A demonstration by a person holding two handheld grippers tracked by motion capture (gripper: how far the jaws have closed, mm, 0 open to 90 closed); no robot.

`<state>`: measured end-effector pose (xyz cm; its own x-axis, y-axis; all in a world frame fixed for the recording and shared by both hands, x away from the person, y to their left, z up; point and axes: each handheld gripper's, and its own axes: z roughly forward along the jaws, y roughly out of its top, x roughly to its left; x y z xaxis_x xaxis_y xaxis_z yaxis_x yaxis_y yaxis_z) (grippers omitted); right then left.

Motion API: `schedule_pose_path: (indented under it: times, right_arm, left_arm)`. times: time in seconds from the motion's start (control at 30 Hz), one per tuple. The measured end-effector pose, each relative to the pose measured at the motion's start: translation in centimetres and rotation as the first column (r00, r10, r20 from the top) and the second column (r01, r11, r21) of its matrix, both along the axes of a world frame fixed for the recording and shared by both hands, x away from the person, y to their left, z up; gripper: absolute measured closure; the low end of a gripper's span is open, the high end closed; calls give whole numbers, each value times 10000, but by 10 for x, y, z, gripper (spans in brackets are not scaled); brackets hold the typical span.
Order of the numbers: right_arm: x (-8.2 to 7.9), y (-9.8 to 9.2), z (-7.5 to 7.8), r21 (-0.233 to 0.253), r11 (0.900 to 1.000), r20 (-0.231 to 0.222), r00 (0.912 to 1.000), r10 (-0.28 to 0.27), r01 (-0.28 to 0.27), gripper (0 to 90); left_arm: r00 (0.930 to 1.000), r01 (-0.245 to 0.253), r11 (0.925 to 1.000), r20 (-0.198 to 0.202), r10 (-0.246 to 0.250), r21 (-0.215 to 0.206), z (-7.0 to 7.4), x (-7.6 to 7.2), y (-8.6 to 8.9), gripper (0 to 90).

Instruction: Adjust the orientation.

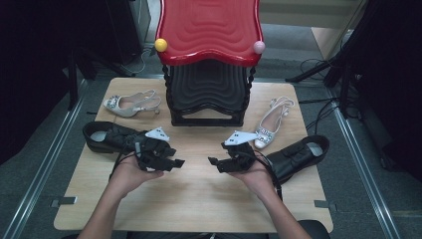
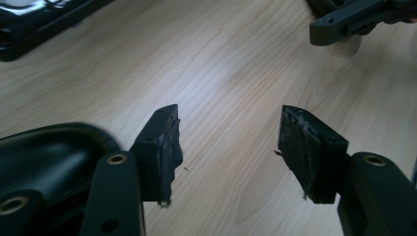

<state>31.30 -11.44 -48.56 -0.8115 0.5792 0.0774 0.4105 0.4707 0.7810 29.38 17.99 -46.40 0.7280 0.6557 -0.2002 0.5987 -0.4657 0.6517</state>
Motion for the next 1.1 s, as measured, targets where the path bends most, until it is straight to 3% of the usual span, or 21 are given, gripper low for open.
schedule_pose_path:
  times: [0.07, 0.17, 0.23, 0.4, 0.63, 0.77, 1.1]
  right_arm:
    - [-2, 1, -4, -253, 9997, 102, 9999, 63, -61, 320]
    - [-2, 2, -6, -481, 9988, 137, 9999, 76, -70, 333]
    - [-2, -2, -3, -252, 9997, -26, 10000, 61, -62, 385]
    - [-3, -7, -1, -150, 9999, -134, 9999, 20, -22, 416]
    - [-8, -4, -3, -437, 9988, 15, 9998, 210, -209, 447]
    - [-9, -2, -6, -494, 9976, -500, 9977, 458, -482, 472]
    - [-13, -5, -8, -372, 9986, -572, 9977, 363, -385, 428]
  left_arm:
    - [9995, -221, 9997, 228, 219, 99, -1, -2, 8, 429]
    - [9998, -204, 9998, 53, 204, 29, -4, -1, 14, 382]
    - [9989, -387, 9990, -270, 381, -206, -5, 4, 22, 350]
    - [9997, -230, 9988, -39, 229, -422, -4, 2, 28, 315]
    - [9992, -328, 9994, 221, 331, -149, 0, 1, 28, 352]
    - [9990, -127, 9998, 423, 132, -142, 5, 1, 31, 374]
    - [9999, -61, 10000, 115, 61, 19, 14, 2, 35, 392]
